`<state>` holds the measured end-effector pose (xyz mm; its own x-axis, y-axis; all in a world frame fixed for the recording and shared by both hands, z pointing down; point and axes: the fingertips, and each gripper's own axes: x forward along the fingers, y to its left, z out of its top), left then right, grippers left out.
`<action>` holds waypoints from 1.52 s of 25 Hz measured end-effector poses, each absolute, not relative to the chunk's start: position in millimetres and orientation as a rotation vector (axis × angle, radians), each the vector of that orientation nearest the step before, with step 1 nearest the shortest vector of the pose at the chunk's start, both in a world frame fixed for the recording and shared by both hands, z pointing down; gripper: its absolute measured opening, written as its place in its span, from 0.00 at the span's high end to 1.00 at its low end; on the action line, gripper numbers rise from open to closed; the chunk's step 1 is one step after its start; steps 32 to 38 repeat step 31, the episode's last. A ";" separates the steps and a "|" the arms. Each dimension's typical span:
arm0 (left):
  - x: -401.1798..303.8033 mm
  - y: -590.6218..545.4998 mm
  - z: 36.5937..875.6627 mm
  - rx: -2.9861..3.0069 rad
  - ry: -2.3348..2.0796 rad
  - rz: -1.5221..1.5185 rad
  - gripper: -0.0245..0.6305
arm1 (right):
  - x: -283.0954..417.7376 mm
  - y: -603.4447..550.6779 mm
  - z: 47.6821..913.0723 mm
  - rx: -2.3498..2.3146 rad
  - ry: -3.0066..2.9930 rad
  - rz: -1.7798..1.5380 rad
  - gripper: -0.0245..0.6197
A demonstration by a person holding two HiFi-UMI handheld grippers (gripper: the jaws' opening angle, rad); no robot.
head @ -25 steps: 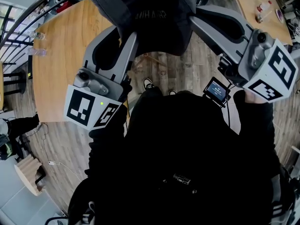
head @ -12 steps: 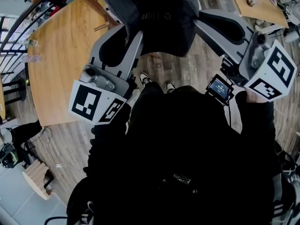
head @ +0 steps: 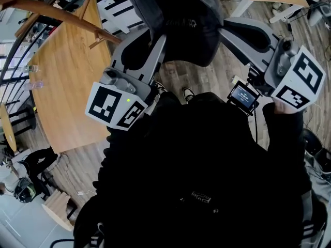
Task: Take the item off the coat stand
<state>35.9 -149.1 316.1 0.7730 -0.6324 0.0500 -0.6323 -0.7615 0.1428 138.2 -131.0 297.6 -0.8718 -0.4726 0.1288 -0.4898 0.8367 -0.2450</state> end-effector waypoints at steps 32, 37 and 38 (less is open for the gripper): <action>71.8 -150.6 329.9 2.859 -0.896 0.065 0.86 | 171.3 -126.1 323.5 0.885 -2.899 0.459 0.92; 71.8 -150.6 329.9 2.859 -0.896 0.065 0.86 | 171.3 -126.1 323.5 0.885 -2.899 0.459 0.92; 71.8 -150.6 329.9 2.859 -0.896 0.065 0.86 | 171.3 -126.1 323.5 0.885 -2.899 0.459 0.92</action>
